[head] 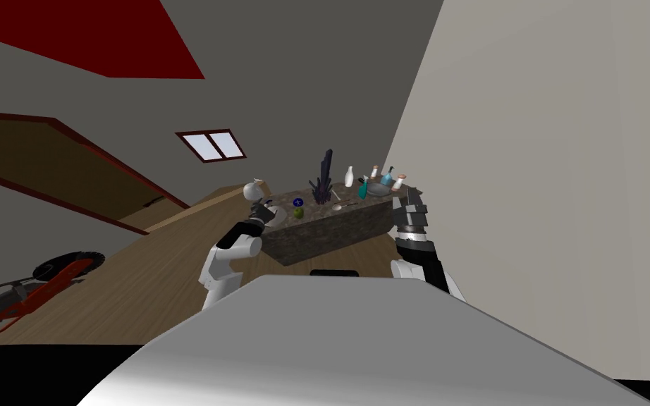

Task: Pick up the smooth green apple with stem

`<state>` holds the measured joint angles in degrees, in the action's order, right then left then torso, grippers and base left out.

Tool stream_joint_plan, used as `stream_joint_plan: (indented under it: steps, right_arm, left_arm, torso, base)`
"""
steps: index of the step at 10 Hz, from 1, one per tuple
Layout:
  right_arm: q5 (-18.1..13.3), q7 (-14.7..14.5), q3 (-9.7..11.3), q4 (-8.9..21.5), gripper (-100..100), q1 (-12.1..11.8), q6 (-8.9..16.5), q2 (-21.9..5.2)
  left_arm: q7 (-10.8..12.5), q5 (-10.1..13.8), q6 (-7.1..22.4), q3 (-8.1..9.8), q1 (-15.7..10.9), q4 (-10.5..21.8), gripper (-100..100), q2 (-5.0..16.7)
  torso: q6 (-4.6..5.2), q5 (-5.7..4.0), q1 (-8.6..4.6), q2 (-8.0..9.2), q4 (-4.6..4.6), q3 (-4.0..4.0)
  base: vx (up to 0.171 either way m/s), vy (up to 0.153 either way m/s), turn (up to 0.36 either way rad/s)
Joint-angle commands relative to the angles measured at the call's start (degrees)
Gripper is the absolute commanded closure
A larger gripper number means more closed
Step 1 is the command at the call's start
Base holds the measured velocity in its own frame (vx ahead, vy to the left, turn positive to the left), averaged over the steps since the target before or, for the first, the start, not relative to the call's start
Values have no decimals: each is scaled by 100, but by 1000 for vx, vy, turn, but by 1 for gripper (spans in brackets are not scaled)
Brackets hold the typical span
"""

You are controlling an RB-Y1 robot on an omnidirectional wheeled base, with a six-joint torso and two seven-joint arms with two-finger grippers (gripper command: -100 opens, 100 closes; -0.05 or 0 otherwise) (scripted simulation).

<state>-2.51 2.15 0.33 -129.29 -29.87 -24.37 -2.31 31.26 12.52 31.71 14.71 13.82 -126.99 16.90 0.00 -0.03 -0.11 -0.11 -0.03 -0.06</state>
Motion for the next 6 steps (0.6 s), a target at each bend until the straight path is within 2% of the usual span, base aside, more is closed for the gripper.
stream_joint_plan:
  steps: [1, 2, 3, 5, 6]
  right_arm:
    - [0, 0, 0, 0, 0, 0, 0, 0]
    - [0, 0, 0, 0, 0, 0, 0, 0]
    - [0, 0, 0, 0, 0, 0, 0, 0]
    - [0, 0, 0, 0, 0, 0, 0, 0]
    - [0, 0, 0, 0, 0, 0, 0, 0]
  left_arm:
    - [89, 65, 286, 23, -40, 43, -100, 51]
    - [89, 65, 367, 23, -40, 43, -100, 51]
    - [251, 181, 572, 64, -134, 78, -100, 131]
    - [251, 181, 848, 64, -134, 78, -100, 131]
    - [412, 298, 1039, 101, -227, 116, -100, 205]
  torso:
    - [0, 0, 0, 0, 0, 0]
    - [0, 0, 3, 3, 0, 1]
    - [0, 2, 11, 6, 1, 3]
    - [0, 2, 11, 5, 1, 3]
    - [1, 0, 0, -3, -1, -2]
  base:
    - [13, -28, 34]
    - [6, -2, 20]
    - [3, -9, 30]
    - [26, -25, 8]
    - [76, -81, 15]
